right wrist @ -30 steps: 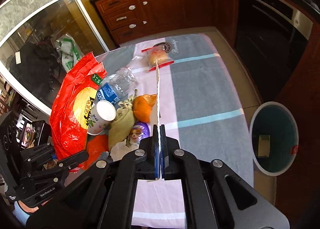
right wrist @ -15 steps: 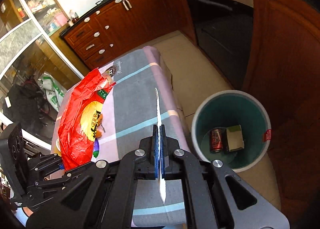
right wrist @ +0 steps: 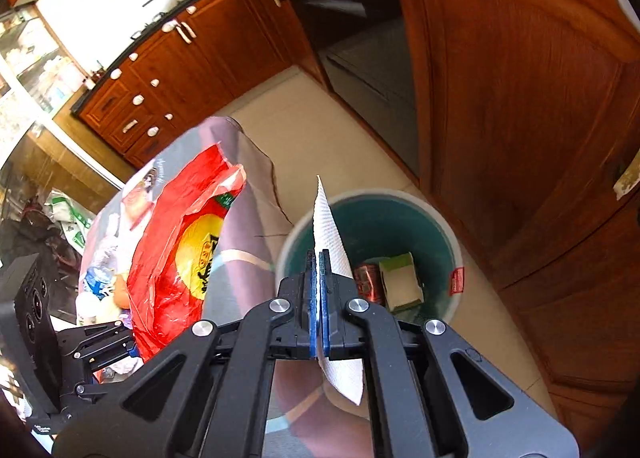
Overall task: Collect trash
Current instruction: 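Carry the bag and paper towel over the bin and open both tools, then move both open tools back over the table, then grasp the yellow sponge with the left tool while the right tool grasps the paper cup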
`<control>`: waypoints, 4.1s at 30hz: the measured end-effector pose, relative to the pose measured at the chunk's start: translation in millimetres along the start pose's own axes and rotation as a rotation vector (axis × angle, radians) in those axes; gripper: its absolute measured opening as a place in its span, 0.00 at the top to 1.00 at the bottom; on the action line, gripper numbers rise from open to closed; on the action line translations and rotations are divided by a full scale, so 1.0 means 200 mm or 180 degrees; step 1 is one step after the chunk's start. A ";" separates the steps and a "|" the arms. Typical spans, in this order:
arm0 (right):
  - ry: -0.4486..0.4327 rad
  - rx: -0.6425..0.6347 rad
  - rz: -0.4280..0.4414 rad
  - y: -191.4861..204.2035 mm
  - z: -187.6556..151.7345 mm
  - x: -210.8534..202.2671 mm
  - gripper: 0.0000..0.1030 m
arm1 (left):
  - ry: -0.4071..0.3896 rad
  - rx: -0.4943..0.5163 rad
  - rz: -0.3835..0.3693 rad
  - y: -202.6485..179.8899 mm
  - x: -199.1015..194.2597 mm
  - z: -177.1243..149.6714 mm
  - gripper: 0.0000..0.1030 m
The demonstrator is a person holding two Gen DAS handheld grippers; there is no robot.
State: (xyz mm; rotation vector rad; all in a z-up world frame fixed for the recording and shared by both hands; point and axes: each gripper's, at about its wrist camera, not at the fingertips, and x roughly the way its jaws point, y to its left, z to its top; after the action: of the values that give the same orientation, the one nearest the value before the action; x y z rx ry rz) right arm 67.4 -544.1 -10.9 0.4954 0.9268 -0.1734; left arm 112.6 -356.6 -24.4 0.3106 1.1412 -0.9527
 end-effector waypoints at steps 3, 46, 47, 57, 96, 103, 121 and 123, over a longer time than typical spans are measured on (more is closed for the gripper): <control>0.0128 0.0081 -0.0004 -0.07 0.00 0.08 0.98 | 0.0116 0.0029 -0.0065 -0.03 0.11 0.05 0.77; 0.0660 0.0412 -0.0258 -0.03 -0.10 0.38 0.14 | 0.0132 -0.0443 0.0165 0.22 0.11 -0.08 0.06; 0.0660 0.0393 -0.0255 0.00 -0.11 0.38 0.14 | 0.0113 -0.0460 0.0168 0.23 0.09 -0.11 0.06; 0.0709 0.0051 -0.0136 0.36 -0.23 0.34 0.12 | -0.0051 -0.0789 0.0303 0.43 -0.13 -0.33 0.05; 0.1262 -0.1286 0.0013 1.85 -0.81 0.55 0.12 | -0.0298 -0.2153 0.1321 1.58 -0.81 -1.37 0.04; 0.1304 -0.1277 0.0046 1.92 -0.82 0.57 0.12 | -0.0381 -0.2233 0.1109 1.64 -0.75 -1.42 0.20; 0.0966 -0.1763 -0.0114 2.29 -0.86 0.62 0.12 | -0.0438 -0.2267 0.0958 1.65 -0.89 -1.62 0.29; 0.0961 -0.1869 -0.0142 2.34 -0.88 0.63 0.12 | -0.0447 -0.2280 0.0939 1.66 -0.89 -1.62 0.29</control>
State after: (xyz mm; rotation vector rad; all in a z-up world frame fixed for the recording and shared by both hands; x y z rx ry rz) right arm 180.8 -41.8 -43.0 -0.0478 1.2254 0.1392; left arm 147.8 134.9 -87.6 -0.1667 1.1911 -0.2637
